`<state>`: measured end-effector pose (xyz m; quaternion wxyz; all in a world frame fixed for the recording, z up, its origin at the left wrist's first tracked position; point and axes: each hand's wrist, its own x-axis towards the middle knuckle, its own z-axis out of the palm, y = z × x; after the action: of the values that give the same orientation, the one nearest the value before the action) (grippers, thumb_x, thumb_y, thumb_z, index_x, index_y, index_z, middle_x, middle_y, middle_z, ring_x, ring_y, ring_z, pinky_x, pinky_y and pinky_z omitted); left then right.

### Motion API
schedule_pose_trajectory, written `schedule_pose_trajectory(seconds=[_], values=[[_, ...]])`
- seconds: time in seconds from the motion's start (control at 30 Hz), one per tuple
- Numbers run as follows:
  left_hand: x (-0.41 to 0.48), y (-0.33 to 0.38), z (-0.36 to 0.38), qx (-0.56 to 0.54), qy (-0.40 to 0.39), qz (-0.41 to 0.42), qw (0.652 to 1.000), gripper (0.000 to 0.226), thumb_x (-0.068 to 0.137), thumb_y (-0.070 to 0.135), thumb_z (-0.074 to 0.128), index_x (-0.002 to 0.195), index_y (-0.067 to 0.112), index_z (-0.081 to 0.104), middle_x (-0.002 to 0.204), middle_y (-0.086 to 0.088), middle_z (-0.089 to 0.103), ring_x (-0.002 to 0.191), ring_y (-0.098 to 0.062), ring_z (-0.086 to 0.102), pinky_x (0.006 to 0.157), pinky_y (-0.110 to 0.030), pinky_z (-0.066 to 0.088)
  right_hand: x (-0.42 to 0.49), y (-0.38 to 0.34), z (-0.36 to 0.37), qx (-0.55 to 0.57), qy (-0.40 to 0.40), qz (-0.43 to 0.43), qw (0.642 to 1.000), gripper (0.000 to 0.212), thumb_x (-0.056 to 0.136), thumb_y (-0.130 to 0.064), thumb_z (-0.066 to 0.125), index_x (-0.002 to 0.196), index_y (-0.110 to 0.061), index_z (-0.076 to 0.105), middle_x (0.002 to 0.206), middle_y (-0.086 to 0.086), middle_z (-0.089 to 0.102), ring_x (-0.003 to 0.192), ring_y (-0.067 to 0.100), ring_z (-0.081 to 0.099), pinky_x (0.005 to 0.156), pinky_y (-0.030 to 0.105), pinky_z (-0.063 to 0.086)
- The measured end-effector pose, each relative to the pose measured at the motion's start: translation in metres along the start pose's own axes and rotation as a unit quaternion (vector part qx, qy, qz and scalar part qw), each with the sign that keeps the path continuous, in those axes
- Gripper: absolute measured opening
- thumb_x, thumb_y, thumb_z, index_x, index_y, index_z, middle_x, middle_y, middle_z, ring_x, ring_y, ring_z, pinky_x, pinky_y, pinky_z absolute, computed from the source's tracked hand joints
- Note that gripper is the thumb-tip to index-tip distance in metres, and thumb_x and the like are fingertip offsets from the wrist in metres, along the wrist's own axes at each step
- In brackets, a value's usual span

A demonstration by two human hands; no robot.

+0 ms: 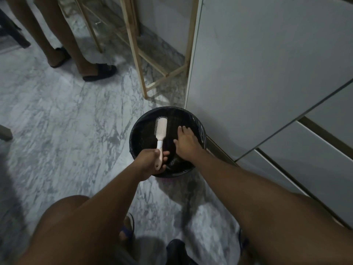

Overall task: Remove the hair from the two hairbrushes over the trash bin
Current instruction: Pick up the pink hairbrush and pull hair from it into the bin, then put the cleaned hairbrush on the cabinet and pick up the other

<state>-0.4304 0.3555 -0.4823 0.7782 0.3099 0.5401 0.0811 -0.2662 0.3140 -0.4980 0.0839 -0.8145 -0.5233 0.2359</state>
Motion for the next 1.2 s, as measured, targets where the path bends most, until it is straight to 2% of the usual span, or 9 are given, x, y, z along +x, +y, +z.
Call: schedule_pose_trajectory(seconds=[0.17,0.3,0.5,0.57,0.73,0.9,0.97,1.07,1.2], values=[[0.019,-0.014,0.0,0.059,0.058,-0.006,0.997,0.027,0.103,0.014,0.04,0.118,0.001,0.06,0.095,-0.016,0.052,0.074,-0.024,0.049,0.053,-0.032,0.051,0.002,0.005,0.011,-0.044,-0.006,-0.021,0.999,0.069,0.102,-0.039,0.036,0.153,-0.001,0.009,0.162,0.022,0.009,0.15,0.04,0.001,0.122,0.053,0.009],[0.031,-0.023,0.0,0.109,0.085,0.007,0.99,0.031,0.103,0.016,0.042,0.125,0.002,0.058,0.09,-0.017,0.05,0.07,-0.027,0.048,0.052,-0.032,0.043,0.006,0.013,0.016,-0.057,-0.01,-0.018,0.998,0.072,0.102,-0.042,0.036,0.153,0.0,0.008,0.162,0.022,0.008,0.15,0.042,-0.001,0.122,0.053,0.006],[0.009,0.001,0.001,0.11,0.087,-0.009,0.99,0.034,0.103,0.019,0.045,0.129,0.001,0.056,0.091,-0.016,0.049,0.07,-0.027,0.046,0.047,-0.03,0.046,0.001,0.003,-0.025,-0.05,-0.009,-0.006,0.999,0.073,0.101,-0.045,0.034,0.153,-0.001,0.009,0.161,0.022,0.008,0.149,0.042,0.0,0.122,0.052,0.004],[-0.015,0.028,0.009,0.12,0.089,0.004,0.989,0.031,0.104,0.018,0.043,0.126,0.001,0.057,0.089,-0.015,0.049,0.069,-0.027,0.047,0.045,-0.028,0.046,-0.004,-0.011,-0.059,-0.044,0.003,-0.005,0.999,0.073,0.101,-0.045,0.035,0.153,-0.002,0.01,0.161,0.023,0.01,0.149,0.043,0.002,0.122,0.054,0.006],[-0.116,0.126,0.04,0.121,0.086,0.05,0.988,0.026,0.104,0.017,0.044,0.123,0.006,0.058,0.097,-0.014,0.051,0.079,-0.026,0.049,0.054,-0.034,0.048,-0.026,-0.065,-0.184,-0.03,0.052,-0.024,0.998,0.069,0.1,-0.045,0.039,0.154,-0.009,0.014,0.161,0.018,0.014,0.149,0.042,0.003,0.121,0.055,0.008],[-0.22,0.232,0.078,0.136,0.065,0.115,0.982,0.027,0.105,0.012,0.044,0.125,-0.002,0.054,0.09,-0.015,0.047,0.07,-0.025,0.045,0.057,-0.035,0.042,-0.054,-0.122,-0.325,-0.022,0.126,-0.062,0.99,0.069,0.1,-0.042,0.041,0.153,-0.009,0.014,0.161,0.018,0.014,0.149,0.041,0.003,0.121,0.054,0.008],[-0.261,0.277,0.098,0.128,0.058,0.133,0.981,0.024,0.104,0.012,0.046,0.124,0.001,0.054,0.089,-0.014,0.047,0.068,-0.023,0.044,0.056,-0.034,0.043,-0.068,-0.137,-0.382,-0.029,0.16,-0.065,0.985,0.069,0.1,-0.043,0.04,0.153,-0.008,0.014,0.16,0.019,0.015,0.149,0.042,0.005,0.12,0.054,0.009],[-0.31,0.328,0.135,0.145,0.028,0.158,0.976,0.02,0.104,0.011,0.046,0.12,0.003,0.055,0.09,-0.014,0.047,0.071,-0.025,0.045,0.057,-0.037,0.045,-0.09,-0.14,-0.45,-0.04,0.192,-0.046,0.979,0.066,0.1,-0.043,0.038,0.152,-0.006,0.018,0.159,0.021,0.019,0.148,0.044,0.007,0.12,0.055,0.011],[-0.34,0.352,0.193,0.196,-0.022,0.17,0.965,0.02,0.105,0.013,0.044,0.116,0.004,0.058,0.088,-0.015,0.047,0.07,-0.026,0.045,0.056,-0.035,0.043,-0.118,-0.106,-0.502,-0.043,0.224,0.023,0.973,0.058,0.101,-0.035,0.037,0.148,-0.004,0.025,0.155,0.021,0.025,0.145,0.045,0.012,0.118,0.056,0.016]])
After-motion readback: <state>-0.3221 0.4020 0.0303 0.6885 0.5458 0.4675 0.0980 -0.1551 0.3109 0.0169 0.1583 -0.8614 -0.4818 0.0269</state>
